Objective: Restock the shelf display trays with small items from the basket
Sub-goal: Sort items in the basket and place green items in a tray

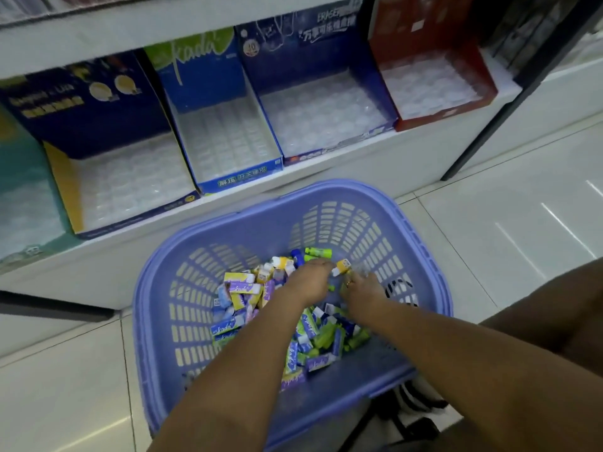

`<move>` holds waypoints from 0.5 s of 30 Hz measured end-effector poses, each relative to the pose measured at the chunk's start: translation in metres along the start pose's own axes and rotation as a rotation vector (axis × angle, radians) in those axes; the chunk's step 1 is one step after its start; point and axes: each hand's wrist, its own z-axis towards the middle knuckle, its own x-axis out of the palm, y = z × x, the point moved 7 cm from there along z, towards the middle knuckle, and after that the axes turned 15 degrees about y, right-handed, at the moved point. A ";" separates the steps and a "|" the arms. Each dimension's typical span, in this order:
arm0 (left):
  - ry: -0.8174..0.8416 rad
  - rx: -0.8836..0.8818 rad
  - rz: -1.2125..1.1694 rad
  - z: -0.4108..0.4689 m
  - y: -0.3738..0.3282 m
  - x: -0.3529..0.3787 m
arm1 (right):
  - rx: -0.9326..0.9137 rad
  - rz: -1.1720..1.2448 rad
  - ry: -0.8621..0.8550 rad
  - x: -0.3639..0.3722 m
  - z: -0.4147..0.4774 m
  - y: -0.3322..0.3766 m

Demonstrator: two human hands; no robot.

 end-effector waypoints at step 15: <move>-0.030 0.259 0.319 0.069 -0.009 0.014 | -0.099 -0.219 0.040 0.007 0.010 0.001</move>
